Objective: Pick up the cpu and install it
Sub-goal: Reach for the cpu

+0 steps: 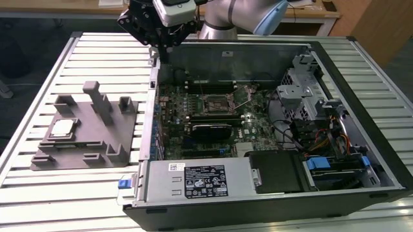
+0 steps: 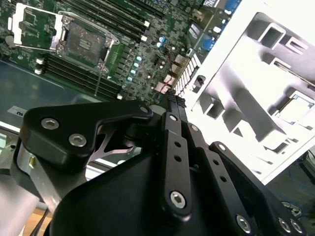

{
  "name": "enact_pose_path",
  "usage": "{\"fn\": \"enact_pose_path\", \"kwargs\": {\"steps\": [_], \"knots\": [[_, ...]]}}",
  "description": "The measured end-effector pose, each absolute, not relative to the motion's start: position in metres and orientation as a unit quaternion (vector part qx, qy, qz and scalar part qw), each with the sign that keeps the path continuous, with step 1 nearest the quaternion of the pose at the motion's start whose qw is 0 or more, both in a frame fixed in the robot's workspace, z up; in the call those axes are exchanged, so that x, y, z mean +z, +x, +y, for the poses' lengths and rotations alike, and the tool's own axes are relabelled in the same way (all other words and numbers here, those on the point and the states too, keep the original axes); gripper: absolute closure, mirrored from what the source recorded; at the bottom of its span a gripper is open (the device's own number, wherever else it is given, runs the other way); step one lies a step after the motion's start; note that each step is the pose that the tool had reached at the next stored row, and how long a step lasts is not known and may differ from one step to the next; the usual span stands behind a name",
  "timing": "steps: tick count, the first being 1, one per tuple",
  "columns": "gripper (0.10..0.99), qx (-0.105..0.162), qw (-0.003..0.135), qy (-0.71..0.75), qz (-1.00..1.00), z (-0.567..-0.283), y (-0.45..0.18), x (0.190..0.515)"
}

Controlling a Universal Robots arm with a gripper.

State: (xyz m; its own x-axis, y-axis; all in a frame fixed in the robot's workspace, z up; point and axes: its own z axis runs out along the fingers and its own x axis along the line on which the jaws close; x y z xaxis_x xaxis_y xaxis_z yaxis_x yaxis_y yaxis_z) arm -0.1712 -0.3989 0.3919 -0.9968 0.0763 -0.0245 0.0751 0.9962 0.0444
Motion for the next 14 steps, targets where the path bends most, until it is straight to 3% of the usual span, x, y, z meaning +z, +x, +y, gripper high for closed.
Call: {"fn": "enact_pose_path", "kwargs": {"steps": [14], "knots": [[0.980, 0.022, 0.013, 0.038, 0.999, -0.399, -0.194, 0.391]]}}
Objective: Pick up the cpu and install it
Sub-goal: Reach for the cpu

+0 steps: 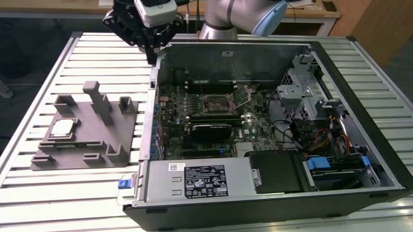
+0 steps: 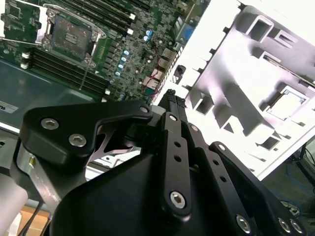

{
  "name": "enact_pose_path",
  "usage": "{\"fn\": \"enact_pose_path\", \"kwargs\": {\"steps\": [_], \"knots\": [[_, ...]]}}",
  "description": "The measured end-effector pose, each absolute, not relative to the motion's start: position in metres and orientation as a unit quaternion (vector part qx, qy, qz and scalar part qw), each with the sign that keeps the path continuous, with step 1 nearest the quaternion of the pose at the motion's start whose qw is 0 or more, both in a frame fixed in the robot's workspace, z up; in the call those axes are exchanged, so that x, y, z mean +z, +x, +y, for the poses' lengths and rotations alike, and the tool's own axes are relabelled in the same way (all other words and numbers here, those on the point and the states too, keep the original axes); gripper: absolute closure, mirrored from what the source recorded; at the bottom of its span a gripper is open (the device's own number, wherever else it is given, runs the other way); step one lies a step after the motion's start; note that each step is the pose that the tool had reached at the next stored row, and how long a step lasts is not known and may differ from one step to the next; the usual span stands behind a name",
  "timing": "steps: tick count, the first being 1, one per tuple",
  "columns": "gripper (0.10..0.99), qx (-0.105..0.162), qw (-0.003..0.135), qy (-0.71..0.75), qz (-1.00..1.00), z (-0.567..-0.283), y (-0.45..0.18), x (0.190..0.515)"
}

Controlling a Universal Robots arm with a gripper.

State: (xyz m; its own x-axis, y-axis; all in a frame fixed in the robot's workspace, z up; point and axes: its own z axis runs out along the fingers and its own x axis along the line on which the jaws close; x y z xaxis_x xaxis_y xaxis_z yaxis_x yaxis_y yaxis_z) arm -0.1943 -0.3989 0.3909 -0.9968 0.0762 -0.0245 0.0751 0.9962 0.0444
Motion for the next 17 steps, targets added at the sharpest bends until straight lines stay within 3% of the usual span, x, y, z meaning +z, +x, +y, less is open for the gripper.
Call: {"fn": "enact_pose_path", "kwargs": {"steps": [17], "knots": [[0.980, 0.022, 0.013, 0.038, 0.999, -0.399, -0.220, 0.389]]}}
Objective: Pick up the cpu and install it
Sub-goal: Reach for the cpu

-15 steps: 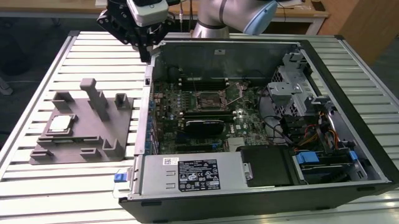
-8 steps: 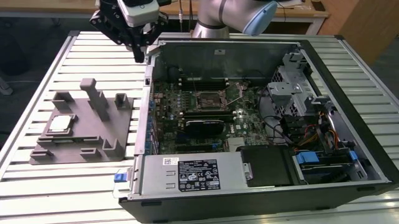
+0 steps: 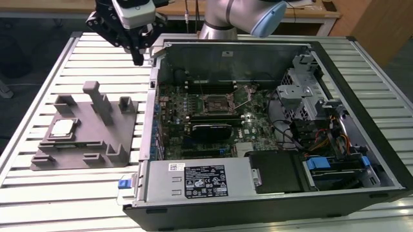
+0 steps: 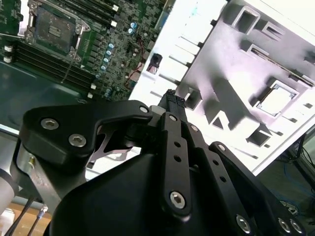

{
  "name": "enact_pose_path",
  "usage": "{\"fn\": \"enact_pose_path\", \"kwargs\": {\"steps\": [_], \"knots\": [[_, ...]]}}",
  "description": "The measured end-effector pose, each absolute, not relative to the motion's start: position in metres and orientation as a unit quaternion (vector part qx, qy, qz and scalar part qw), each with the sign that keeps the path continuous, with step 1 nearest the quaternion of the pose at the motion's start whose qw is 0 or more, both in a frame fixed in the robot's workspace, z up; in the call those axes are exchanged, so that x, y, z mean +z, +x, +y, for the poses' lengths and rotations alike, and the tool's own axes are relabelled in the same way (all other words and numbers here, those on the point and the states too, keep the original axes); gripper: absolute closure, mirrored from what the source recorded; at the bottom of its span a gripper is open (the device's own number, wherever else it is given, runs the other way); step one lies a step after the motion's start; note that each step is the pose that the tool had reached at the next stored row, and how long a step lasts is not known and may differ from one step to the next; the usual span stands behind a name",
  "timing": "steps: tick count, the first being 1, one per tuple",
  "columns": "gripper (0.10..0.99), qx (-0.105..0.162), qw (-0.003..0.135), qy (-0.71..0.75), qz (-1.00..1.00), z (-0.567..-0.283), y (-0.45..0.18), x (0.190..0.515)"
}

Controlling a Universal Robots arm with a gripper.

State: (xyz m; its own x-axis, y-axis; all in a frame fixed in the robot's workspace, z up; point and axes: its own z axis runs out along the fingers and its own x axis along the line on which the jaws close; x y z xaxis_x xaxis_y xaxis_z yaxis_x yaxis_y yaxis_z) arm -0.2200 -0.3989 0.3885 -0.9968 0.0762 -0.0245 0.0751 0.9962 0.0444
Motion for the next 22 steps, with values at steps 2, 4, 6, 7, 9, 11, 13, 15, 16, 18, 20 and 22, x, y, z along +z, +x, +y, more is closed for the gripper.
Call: {"fn": "enact_pose_path", "kwargs": {"steps": [2, 4, 6, 7, 9, 11, 13, 15, 16, 18, 20, 22], "knots": [[0.980, 0.022, 0.013, 0.038, 0.999, -0.399, -0.222, 0.388], [0.980, 0.022, 0.013, 0.038, 0.999, -0.399, -0.225, 0.388], [0.980, 0.022, 0.013, 0.038, 0.999, -0.399, -0.228, 0.388], [0.980, 0.022, 0.013, 0.038, 0.999, -0.399, -0.229, 0.388], [0.980, 0.022, 0.013, 0.038, 0.999, -0.399, -0.231, 0.387], [0.980, 0.022, 0.013, 0.038, 0.999, -0.399, -0.234, 0.387], [0.980, 0.022, 0.013, 0.038, 0.999, -0.399, -0.236, 0.386], [0.980, 0.022, 0.013, 0.038, 0.999, -0.399, -0.239, 0.385], [0.980, 0.022, 0.013, 0.038, 0.999, -0.399, -0.240, 0.385], [0.980, 0.022, 0.013, 0.038, 0.999, -0.399, -0.243, 0.383], [0.980, 0.022, 0.013, 0.038, 0.999, -0.399, -0.246, 0.382], [0.980, 0.022, 0.013, 0.038, 0.999, -0.399, -0.248, 0.381]]}}
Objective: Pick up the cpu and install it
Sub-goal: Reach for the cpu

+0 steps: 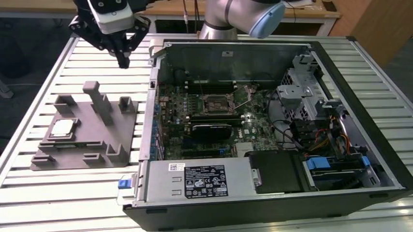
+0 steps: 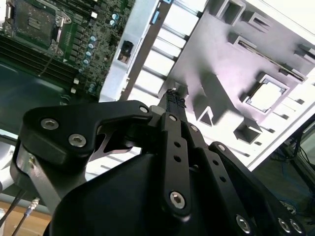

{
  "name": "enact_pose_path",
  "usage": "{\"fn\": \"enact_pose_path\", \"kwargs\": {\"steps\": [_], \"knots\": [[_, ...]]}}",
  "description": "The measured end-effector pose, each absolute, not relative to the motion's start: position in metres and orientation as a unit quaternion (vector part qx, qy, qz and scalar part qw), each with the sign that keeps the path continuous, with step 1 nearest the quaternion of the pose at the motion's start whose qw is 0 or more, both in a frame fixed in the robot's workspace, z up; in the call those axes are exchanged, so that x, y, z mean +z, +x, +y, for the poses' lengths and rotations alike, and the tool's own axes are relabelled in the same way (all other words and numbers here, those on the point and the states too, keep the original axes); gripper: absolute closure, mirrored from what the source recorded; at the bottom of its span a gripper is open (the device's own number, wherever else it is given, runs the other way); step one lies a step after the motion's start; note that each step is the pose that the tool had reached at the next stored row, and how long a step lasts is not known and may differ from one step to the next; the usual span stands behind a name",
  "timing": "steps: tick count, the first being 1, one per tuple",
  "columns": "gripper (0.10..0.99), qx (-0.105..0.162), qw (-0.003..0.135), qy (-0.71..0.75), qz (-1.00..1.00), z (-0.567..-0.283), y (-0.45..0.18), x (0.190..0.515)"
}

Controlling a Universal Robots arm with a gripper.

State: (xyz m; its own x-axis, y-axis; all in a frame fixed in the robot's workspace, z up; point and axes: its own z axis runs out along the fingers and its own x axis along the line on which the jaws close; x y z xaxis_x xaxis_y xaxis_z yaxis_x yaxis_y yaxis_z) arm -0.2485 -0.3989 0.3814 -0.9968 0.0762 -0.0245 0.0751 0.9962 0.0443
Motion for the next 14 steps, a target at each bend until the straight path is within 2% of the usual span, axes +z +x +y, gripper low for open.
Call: {"fn": "enact_pose_path", "kwargs": {"steps": [14], "knots": [[0.980, 0.022, 0.013, 0.038, 0.999, -0.399, -0.269, 0.377]]}}
